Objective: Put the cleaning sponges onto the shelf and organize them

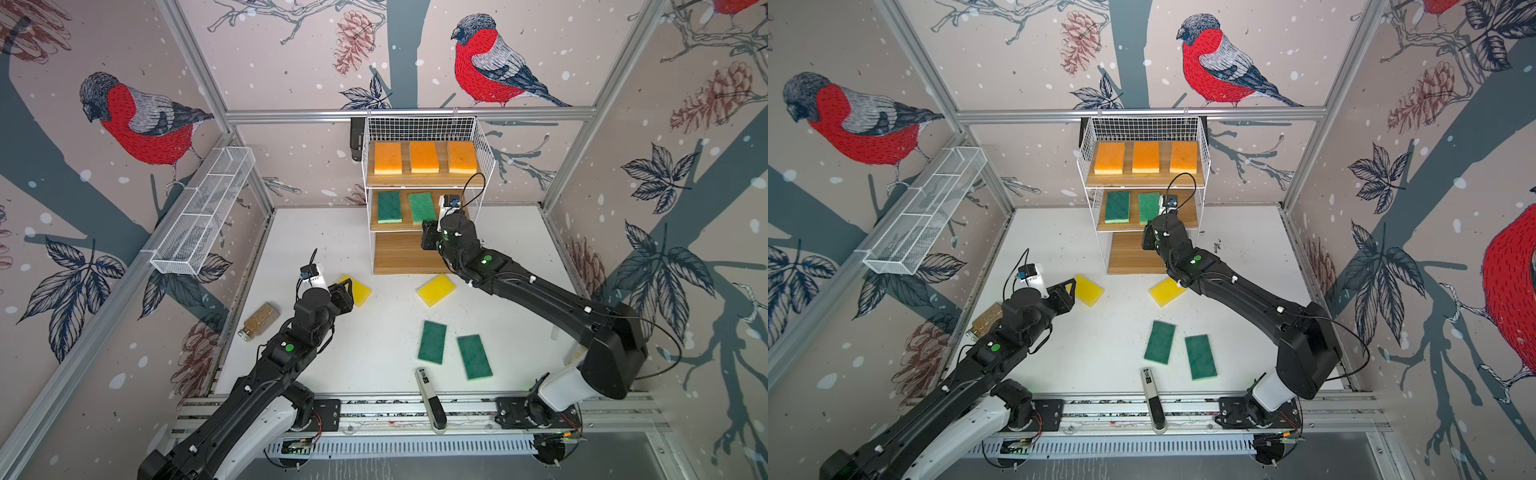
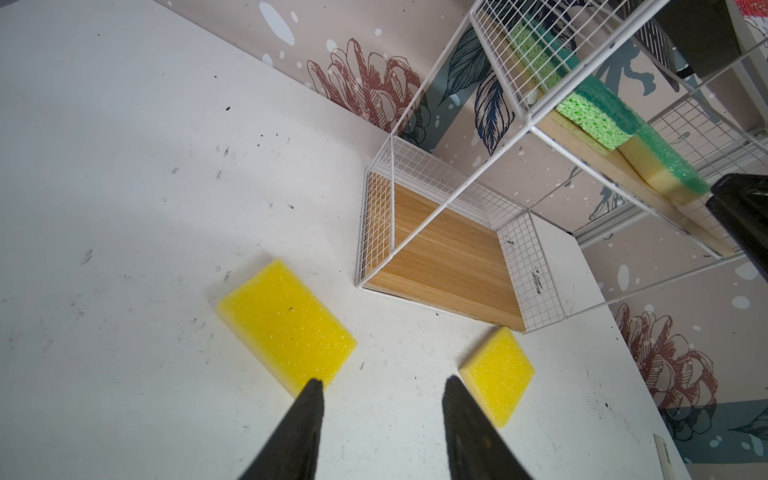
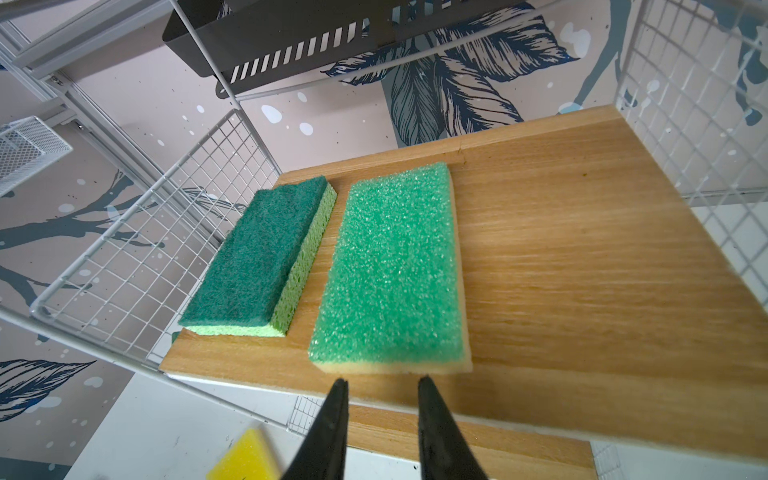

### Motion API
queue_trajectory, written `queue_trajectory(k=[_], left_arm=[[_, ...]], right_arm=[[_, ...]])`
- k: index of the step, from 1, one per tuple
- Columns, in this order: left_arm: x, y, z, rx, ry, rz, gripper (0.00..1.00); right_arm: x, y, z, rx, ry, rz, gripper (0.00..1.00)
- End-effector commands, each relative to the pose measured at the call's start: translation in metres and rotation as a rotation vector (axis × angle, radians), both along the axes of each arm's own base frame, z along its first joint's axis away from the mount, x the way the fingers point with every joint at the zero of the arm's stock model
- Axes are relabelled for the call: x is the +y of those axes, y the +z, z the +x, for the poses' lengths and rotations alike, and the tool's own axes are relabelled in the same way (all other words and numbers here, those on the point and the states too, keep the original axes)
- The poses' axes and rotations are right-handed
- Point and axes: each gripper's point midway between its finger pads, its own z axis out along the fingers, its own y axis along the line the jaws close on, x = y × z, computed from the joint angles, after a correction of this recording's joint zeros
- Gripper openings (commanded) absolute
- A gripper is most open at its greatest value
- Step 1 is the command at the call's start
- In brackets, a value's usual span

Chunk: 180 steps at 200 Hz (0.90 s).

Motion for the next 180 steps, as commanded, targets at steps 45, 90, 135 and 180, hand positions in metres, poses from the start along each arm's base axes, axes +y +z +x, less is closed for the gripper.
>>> queue_trajectory(k=[45, 90, 135, 180], left_arm=[[0.004, 0.004, 0.002, -0.023, 0.022, 0.012, 0.48], [0.005, 0.003, 0.002, -0.022, 0.024, 0.011, 0.48], [0.004, 0.000, 0.002, -0.017, 0.023, 0.013, 0.48], [0.004, -0.002, 0.002, -0.017, 0.021, 0.014, 0.48]], right_arm=[[0.002, -0.001, 0.005, -0.007, -0.027, -0.004, 0.29], [0.007, -0.002, 0.008, -0.007, -0.023, -0.001, 0.29], [0.009, -0.002, 0.011, -0.012, -0.030, 0.006, 0.30], [0.014, -0.003, 0.015, -0.007, -0.028, 0.008, 0.30]])
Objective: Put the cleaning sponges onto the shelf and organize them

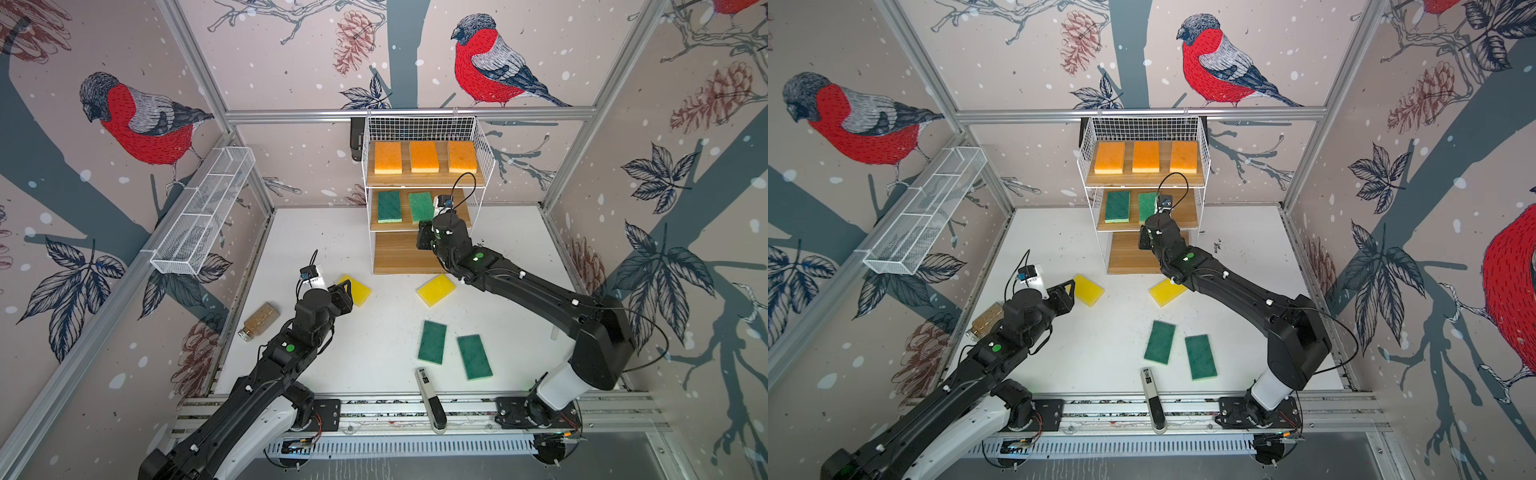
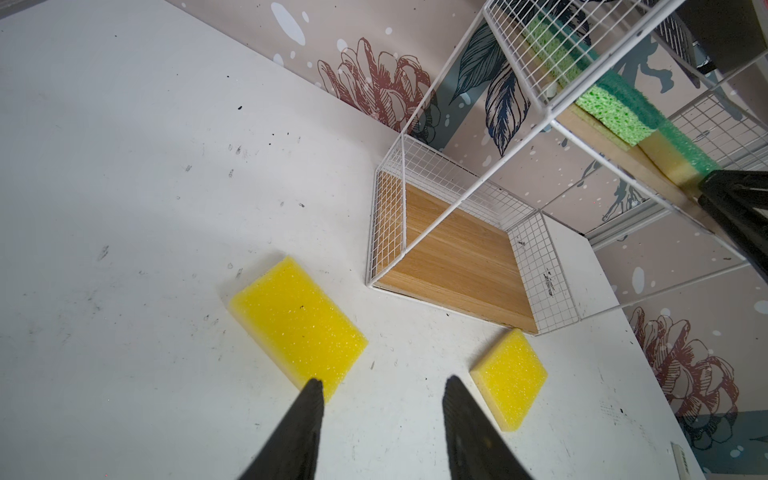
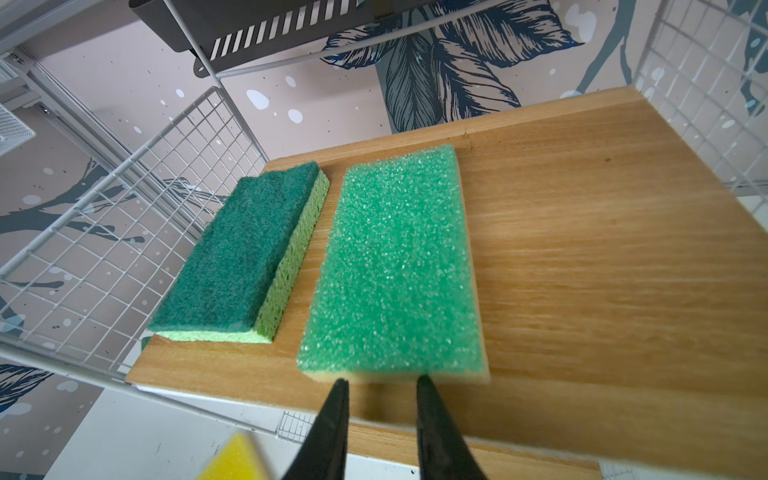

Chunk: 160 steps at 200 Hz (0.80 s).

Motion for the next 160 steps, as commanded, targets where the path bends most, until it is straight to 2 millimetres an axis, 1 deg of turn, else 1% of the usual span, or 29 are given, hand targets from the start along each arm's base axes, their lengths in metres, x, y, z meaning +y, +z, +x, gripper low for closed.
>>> queue_trajectory(k=[1, 28, 89, 160], left_arm=[[0.001, 0.005, 0.003, -0.027, 0.004, -0.001, 0.48], [0.000, 0.002, 0.002, -0.024, 0.003, 0.001, 0.48], [0.001, 0.001, 0.002, -0.022, 0.006, 0.005, 0.48], [0.000, 0.002, 0.003, -0.022, 0.003, 0.004, 0.48]], right_arm=[[0.003, 0.009, 0.005, -0.022, -0.014, 0.029, 0.30], [0.007, 0.008, 0.007, -0.020, -0.009, 0.035, 0.30], [0.008, 0.004, 0.009, -0.008, -0.009, 0.033, 0.30], [0.011, -0.002, 0.007, 0.007, 0.012, 0.021, 0.30]])
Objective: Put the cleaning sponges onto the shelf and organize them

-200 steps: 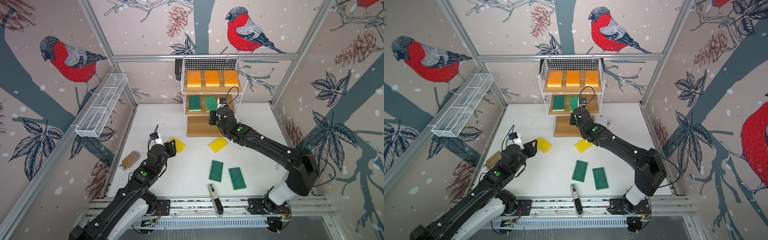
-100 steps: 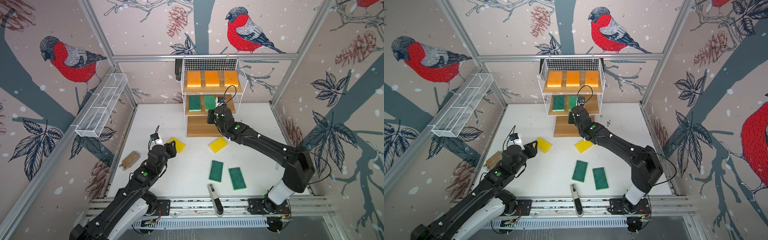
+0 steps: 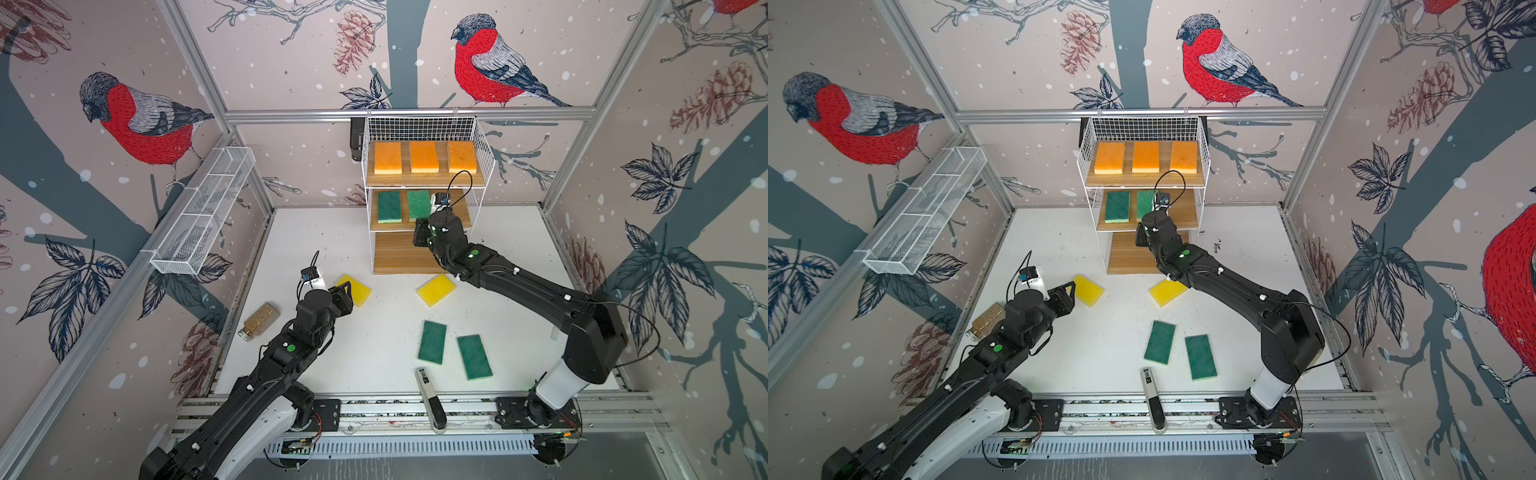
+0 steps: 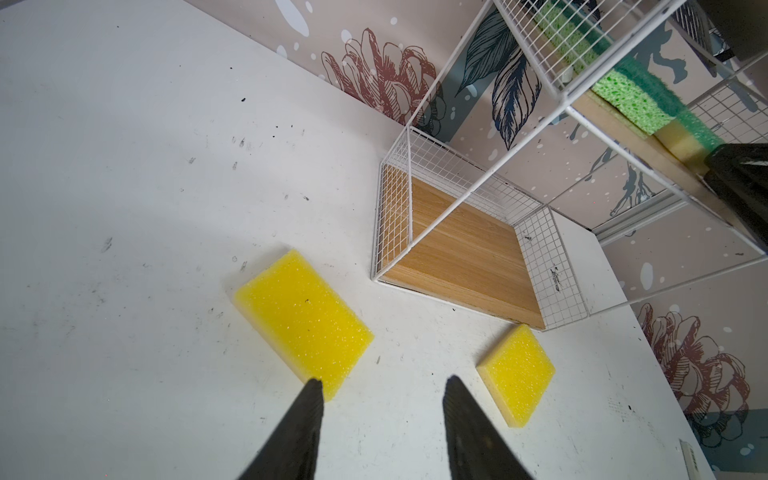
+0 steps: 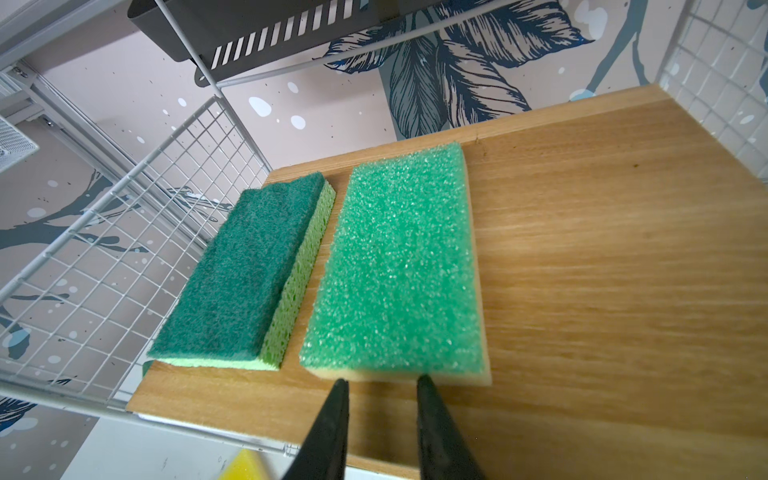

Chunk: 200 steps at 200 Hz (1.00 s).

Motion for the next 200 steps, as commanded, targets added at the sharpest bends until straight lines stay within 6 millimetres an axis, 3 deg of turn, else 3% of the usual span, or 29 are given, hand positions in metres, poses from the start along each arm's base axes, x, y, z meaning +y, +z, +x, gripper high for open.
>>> queue_trajectory(k=[1, 134, 168, 200], left_arm=[[0.000, 0.009, 0.003, -0.035, 0.003, -0.003, 0.48], [0.002, 0.013, 0.000, -0.042, 0.008, -0.008, 0.48], [0.003, 0.013, 0.001, -0.041, 0.009, -0.005, 0.48], [0.004, 0.014, 0.001, -0.042, 0.016, 0.006, 0.49]], right_arm=[[0.004, -0.001, -0.001, 0.005, 0.017, 0.000, 0.30], [0.012, -0.007, -0.003, 0.036, 0.042, -0.006, 0.30], [0.005, -0.004, -0.018, 0.034, 0.016, -0.032, 0.31], [-0.015, 0.004, -0.030, 0.021, -0.032, -0.041, 0.40]])
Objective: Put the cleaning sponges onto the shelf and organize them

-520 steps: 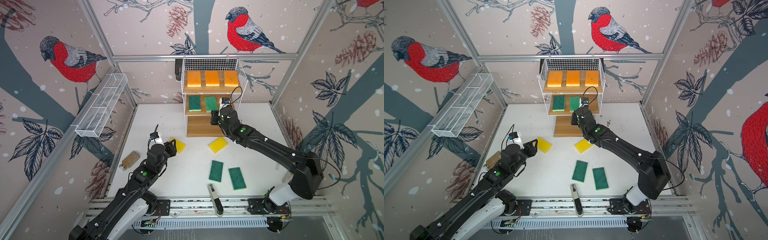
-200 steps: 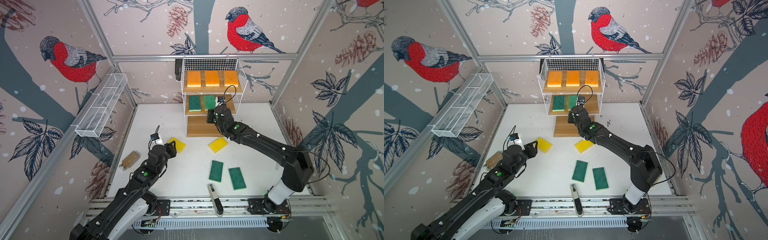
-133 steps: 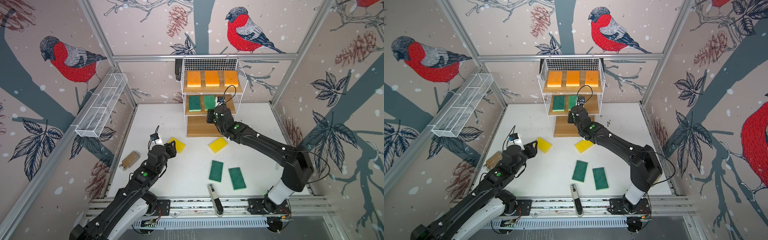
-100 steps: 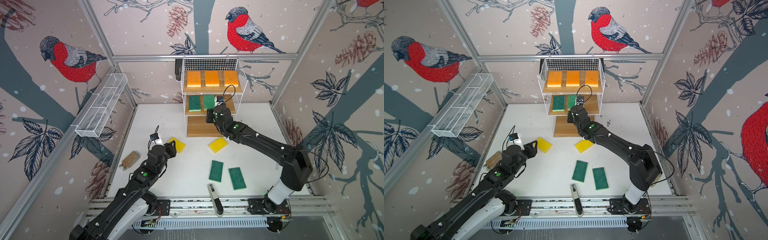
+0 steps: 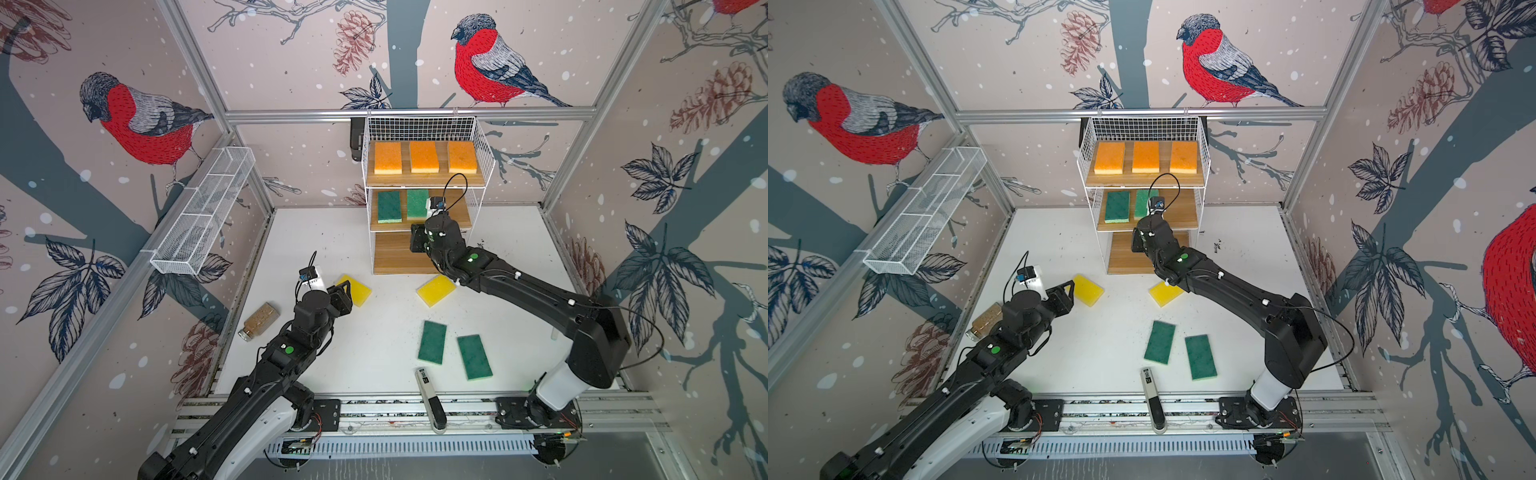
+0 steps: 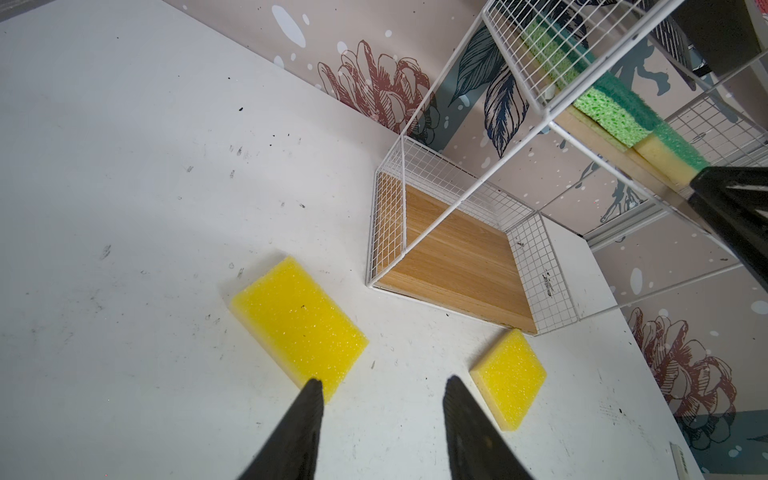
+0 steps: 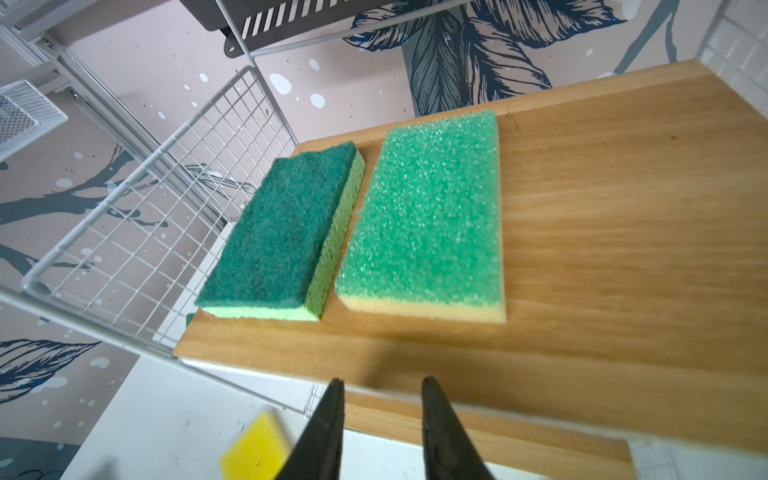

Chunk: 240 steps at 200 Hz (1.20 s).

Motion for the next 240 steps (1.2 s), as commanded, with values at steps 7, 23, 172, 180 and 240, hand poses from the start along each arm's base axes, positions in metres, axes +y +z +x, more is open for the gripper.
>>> queue_trajectory(k=[7, 23, 172, 180, 240], left_arm=[[0.004, 0.008, 0.002, -0.019, 0.016, 0.021, 0.49], [0.006, 0.010, 0.002, -0.018, 0.023, 0.037, 0.49], [0.006, 0.025, 0.003, 0.050, 0.015, 0.094, 0.51], [0.005, 0.024, 0.003, 0.057, 0.013, 0.093, 0.52], [0.002, 0.011, -0.001, 0.112, 0.003, 0.071, 0.53]], right_arm=[[-0.024, 0.006, -0.008, -0.003, -0.075, -0.019, 0.42], [-0.034, 0.008, -0.014, -0.002, -0.089, -0.028, 0.48], [-0.150, -0.051, -0.106, 0.137, -0.199, -0.041, 0.84], [-0.152, -0.057, -0.110, 0.150, -0.202, -0.027, 0.85], [-0.159, -0.097, -0.125, 0.248, -0.232, 0.050, 0.88]])
